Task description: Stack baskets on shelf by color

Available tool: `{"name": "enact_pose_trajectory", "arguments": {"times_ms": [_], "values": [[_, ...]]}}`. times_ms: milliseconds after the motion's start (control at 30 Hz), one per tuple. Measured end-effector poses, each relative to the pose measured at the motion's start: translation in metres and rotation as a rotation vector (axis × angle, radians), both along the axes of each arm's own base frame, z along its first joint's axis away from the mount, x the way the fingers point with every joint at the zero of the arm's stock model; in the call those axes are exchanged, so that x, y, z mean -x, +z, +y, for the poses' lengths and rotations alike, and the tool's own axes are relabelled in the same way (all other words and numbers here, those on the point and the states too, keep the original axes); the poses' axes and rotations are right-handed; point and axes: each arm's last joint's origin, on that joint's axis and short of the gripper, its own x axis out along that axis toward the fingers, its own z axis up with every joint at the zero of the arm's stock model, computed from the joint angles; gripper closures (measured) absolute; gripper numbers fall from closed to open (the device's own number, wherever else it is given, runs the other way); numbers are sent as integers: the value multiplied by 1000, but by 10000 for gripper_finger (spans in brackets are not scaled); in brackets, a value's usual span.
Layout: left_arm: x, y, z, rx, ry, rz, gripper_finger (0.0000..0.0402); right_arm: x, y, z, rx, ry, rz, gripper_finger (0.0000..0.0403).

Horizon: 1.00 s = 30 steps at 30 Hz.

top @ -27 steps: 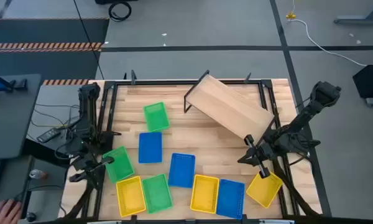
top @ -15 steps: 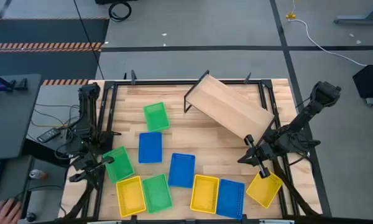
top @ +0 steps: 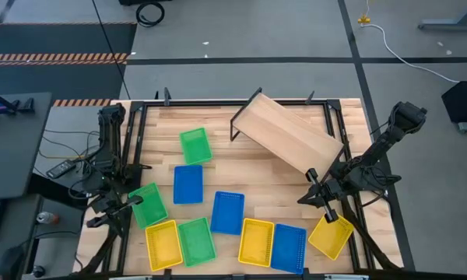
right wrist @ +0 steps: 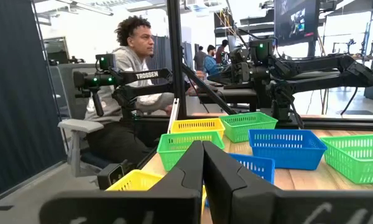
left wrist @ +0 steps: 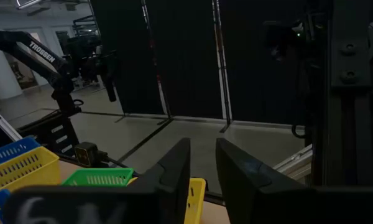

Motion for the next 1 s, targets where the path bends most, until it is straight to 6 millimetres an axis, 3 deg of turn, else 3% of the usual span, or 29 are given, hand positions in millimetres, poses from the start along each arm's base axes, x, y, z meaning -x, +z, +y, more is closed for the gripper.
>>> {"name": "enact_pose_trajectory", "arguments": {"times_ms": [1000], "values": [[0,0,0,0,0,0,319,0,0,0,0,0,0,387]]}}
